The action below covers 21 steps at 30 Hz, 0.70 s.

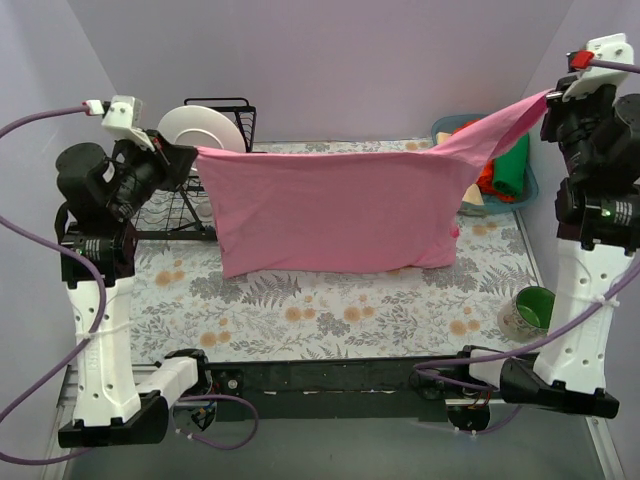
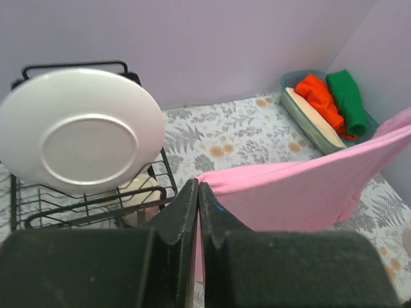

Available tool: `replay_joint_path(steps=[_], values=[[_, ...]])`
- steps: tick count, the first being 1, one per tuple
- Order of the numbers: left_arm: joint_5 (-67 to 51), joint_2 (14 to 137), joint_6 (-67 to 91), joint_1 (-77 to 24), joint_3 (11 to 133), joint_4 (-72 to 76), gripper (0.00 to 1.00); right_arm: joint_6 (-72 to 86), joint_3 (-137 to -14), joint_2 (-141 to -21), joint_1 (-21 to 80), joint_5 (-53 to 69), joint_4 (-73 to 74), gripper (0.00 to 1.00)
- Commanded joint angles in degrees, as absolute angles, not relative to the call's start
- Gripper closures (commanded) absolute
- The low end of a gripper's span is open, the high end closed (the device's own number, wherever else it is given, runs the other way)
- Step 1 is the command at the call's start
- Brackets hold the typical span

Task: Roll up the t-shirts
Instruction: Flatten out the T-shirt at the center of the board.

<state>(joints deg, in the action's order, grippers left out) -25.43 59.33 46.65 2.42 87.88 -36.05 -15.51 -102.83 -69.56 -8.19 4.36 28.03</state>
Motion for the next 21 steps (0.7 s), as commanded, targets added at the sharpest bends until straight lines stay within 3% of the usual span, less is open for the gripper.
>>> replay_joint_path(steps=[1, 9, 21], values=[[-22.15, 56.52, 45.18, 3.69, 94.74, -35.86, 1.00, -15.90, -108.98, -65.22, -8.61, 2.11, 22.94, 0.99], [-20.57, 56.51, 44.47, 4.31, 107.12, -35.07, 1.00, -17.67, -118.38, -61.53, -8.61, -1.65, 22.41, 0.99], [-17.67, 55.37, 43.33, 4.31, 115.48, -30.32, 1.00, -22.15, -129.11, -58.19, -8.61, -4.57, 17.41, 0.99]])
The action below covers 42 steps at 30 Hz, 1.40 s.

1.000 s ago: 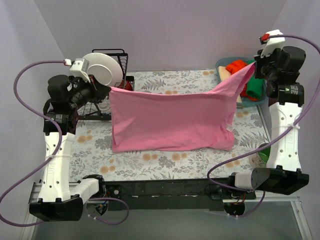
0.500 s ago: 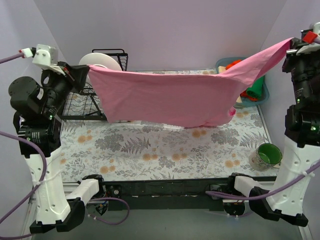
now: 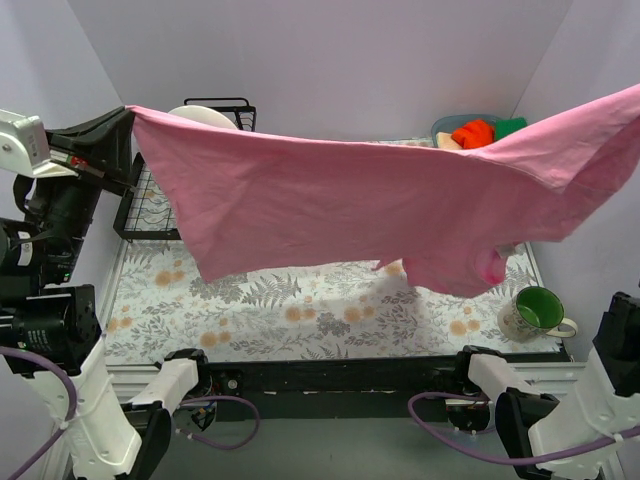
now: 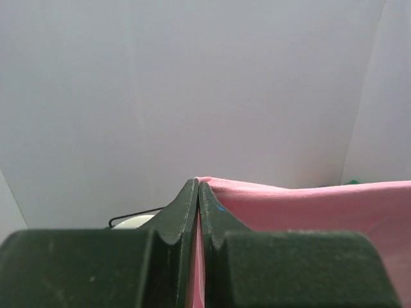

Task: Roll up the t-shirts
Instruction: Flatten out the T-shirt at the center of the board.

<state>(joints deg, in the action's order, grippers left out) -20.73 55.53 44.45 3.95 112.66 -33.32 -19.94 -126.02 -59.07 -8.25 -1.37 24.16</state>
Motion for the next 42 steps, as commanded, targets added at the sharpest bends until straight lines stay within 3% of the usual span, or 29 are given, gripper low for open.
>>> replay_joint_path(steps=[1, 8, 18, 25, 34, 42], values=[[-17.49, 55.37, 43.24, 4.31, 116.71, -30.06, 1.00, -22.06, -129.81, -58.01, -8.53, -4.57, 16.88, 0.99], [-17.22, 56.07, 40.43, 4.39, 119.27, -25.50, 1.00, -21.18, -128.68, -56.08, -8.61, -4.31, 15.56, 0.99], [-19.07, 59.59, 39.99, 4.31, 112.25, -24.18, 1.00, -22.06, -106.28, -52.38, -8.61, 3.15, 16.87, 0.99], [-22.06, 61.96, 40.70, 4.31, 110.39, -25.48, 1.00, -22.15, -98.98, -53.26, -8.61, 9.48, 24.34, 0.99], [-21.09, 65.04, 36.92, 4.39, 112.93, -29.52, 1.00, -24.60, -100.71, -55.81, -8.53, 15.11, 28.73, 0.99], [-21.44, 58.72, 35.51, 4.31, 110.92, -30.93, 1.00, -25.40, -107.12, -50.89, -8.61, 20.30, 35.85, 0.99]])
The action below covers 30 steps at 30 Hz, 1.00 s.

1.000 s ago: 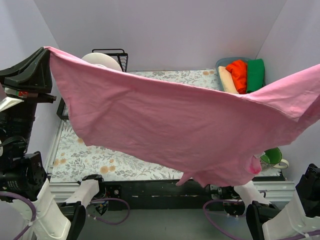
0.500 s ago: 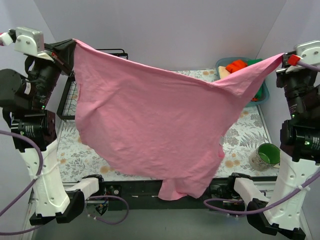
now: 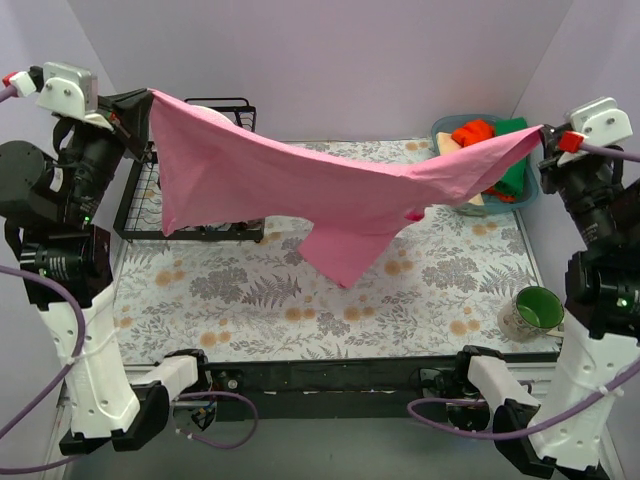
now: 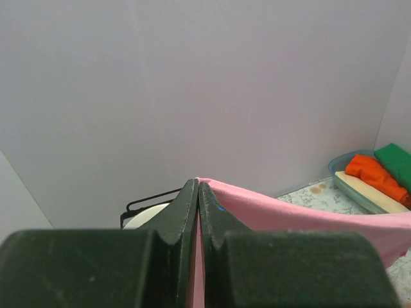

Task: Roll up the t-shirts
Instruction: Flatten out the T-shirt at the center of the board.

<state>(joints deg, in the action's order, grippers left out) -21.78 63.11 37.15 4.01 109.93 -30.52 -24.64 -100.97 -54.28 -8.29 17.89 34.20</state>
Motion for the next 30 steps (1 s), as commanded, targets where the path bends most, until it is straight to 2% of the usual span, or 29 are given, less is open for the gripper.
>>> replay_joint_path(steps=[1, 9, 15, 23, 27, 30], values=[[-22.23, 57.41, 35.33, 4.39, 110.92, -31.37, 1.00, -25.14, -107.66, -49.84, -8.53, 20.22, 36.73, 0.99], [-20.13, 53.35, 35.86, 4.31, 119.61, -38.67, 1.00, -22.58, -123.64, -47.46, -8.70, 21.98, 48.77, 0.99], [-18.11, 51.59, 35.86, 4.39, 124.89, -38.15, 1.00, -23.38, -130.43, -44.74, -9.31, 18.29, 47.73, 0.99], [-19.59, 57.12, 35.95, 4.39, 122.44, -28.84, 1.00, -21.00, -124.21, -46.40, -9.32, 10.64, 35.28, 0.99], [-30.04, 63.00, 35.77, 4.39, 117.08, -23.83, 1.00, -22.58, -108.95, -46.93, -9.32, 9.14, 23.51, 0.99], [-36.72, 70.55, 36.74, 4.31, 113.65, -20.49, 1.00, -23.90, -102.33, -48.77, -9.32, 9.93, 19.44, 0.99]])
